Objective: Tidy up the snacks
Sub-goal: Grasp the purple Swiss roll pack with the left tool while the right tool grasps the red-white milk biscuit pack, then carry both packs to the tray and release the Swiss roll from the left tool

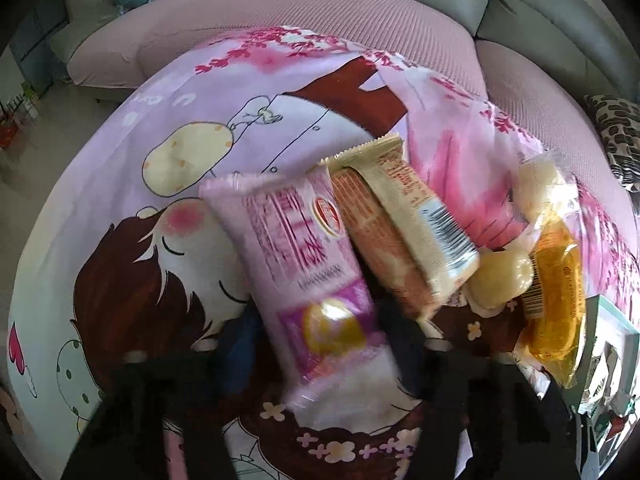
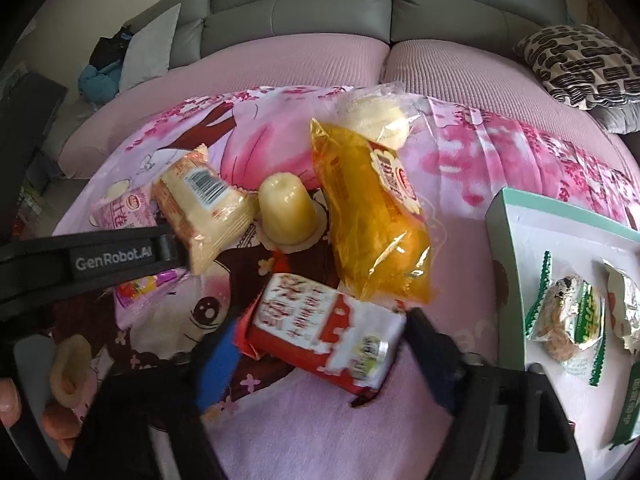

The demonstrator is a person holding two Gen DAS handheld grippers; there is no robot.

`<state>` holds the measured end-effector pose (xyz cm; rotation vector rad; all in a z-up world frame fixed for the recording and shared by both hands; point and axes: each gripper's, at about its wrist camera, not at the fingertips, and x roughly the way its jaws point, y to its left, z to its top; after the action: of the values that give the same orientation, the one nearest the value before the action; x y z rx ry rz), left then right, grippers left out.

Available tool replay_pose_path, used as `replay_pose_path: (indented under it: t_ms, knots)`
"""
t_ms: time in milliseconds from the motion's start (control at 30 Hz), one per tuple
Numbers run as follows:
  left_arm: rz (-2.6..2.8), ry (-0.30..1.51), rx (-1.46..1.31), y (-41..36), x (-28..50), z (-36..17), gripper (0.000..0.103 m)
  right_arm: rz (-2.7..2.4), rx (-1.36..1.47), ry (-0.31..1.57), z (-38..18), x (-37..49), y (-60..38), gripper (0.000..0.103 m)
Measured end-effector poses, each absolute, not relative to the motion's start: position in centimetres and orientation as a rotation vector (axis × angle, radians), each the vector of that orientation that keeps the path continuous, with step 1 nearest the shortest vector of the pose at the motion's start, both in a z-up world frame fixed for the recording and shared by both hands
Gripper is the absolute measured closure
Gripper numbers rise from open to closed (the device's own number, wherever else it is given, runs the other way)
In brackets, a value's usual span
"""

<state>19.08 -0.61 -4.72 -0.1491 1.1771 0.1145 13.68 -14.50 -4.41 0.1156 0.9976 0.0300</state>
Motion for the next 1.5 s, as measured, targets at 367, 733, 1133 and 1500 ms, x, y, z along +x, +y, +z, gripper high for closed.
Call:
replay_pose_path:
  t_ms: [367,733,1133,1500]
  knots:
    - [0.114,1.148,-0.149,-0.2,18.3,-3.7,0.058,0.047,0.117,0.992,-3.7,13.3,-14.5,0.028]
    - [0.113,1.081,-0.15,-0.1,17.4,-1.2,0.058,0.063,0.113,0.952,-2.0,12.4,-14.4,0.028]
    - [0.109,0.974,-0.139,-0.1,15.8,3.0,0.058,0.067,0.138,0.873,1.3,10.4,-15.4,0.028]
    - [0.095,0.91,-0.112,-1.0,14.7,5.4,0.058,0.051,0.153,0.826,3.1,9.0,-16.4,0.028]
